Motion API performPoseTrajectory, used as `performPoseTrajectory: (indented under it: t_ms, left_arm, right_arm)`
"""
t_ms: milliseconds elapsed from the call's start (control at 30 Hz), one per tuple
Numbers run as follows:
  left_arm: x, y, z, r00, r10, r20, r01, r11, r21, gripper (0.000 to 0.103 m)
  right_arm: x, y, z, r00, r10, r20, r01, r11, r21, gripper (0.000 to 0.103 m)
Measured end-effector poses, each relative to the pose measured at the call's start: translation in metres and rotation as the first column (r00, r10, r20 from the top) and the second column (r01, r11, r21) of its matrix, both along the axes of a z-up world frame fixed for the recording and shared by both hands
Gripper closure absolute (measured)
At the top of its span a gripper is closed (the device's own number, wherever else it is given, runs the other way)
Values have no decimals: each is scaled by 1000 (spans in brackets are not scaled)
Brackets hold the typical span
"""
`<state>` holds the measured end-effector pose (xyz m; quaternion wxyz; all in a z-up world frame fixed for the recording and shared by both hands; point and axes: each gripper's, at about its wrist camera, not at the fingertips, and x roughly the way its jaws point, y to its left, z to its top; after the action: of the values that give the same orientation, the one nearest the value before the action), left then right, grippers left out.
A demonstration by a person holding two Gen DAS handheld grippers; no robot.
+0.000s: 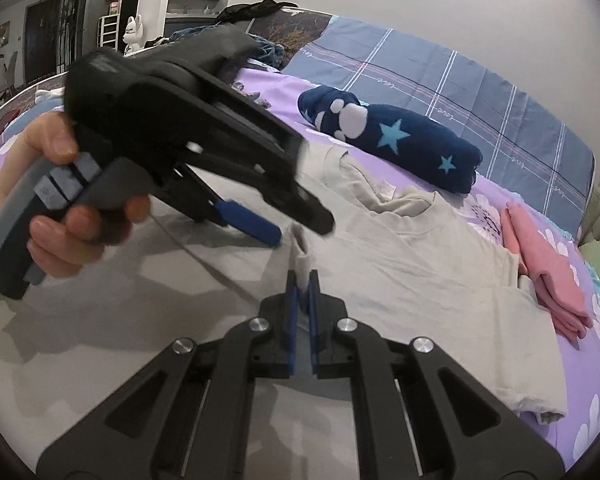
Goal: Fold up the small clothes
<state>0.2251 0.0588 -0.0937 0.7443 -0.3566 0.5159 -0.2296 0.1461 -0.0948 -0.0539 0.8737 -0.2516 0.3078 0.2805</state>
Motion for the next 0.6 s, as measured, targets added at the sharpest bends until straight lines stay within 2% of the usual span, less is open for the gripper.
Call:
performPoseTrajectory:
  t_ms: [67,133,200,300,467,600]
  left_arm:
    - [5,-8,0,1000,7,4,-7,999,43,63]
    - [12,-14,-2,1000,-9,-4,9,999,36,101]
    - [18,-17,-5,1000,-7,-20,7,1000,14,101]
    - [21,-19,7,1000,4,29,-5,999,36,102]
    - [11,-20,58,981,-17,191,-3,995,103,102]
    - [-5,-9,102,946,4,325,-70,979,190,101]
  right_arm:
    - [-1,0,-1,1000,1,-3,-1,1000,1,98]
    - [1,1,-2,1000,2,-7,-2,1000,0,98]
    - [0,2,-4,1000,2,-8,-2,1000,-9,98]
    - [-1,2,-2,1000,-4,-6,4,1000,-3,98]
    - [-8,4,19,999,-3,37,2,999,37,98]
    - [-12,21,44,998,-3,64,-3,995,101,98]
